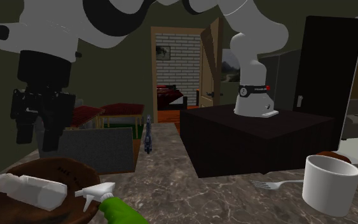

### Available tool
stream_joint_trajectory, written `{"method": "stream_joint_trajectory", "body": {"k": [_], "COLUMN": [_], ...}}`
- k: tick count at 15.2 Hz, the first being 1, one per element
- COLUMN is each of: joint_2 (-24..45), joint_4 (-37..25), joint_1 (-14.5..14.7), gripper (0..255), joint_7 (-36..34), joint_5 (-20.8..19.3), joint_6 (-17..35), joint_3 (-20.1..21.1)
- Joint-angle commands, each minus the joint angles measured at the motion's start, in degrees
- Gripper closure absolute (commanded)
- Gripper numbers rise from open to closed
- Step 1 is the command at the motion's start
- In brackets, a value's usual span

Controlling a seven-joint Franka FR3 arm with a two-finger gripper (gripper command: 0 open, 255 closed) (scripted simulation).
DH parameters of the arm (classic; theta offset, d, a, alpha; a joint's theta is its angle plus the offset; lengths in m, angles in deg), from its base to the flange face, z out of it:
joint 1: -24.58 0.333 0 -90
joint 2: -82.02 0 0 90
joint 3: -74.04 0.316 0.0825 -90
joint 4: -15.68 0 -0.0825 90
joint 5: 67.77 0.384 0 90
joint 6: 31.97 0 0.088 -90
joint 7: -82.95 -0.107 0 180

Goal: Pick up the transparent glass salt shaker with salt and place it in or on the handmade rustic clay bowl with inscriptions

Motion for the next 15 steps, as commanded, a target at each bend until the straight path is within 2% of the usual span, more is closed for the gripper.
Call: {"method": "stream_joint_trajectory", "body": {"k": [1, 4, 8, 15], "joint_2": [0.00, 0.00, -6.78, -6.79], "joint_4": [0.00, 0.00, 4.52, 4.52], "joint_1": [0.00, 0.00, -1.04, -1.03], "gripper": [0, 0, 0, 0], "joint_7": [0.00, 0.00, 0.26, 0.26], "joint_5": [0.00, 0.00, 0.46, 0.46], "joint_6": [0.00, 0.00, -2.30, -2.30], "joint_3": [0.00, 0.00, 0.44, 0.43]}}
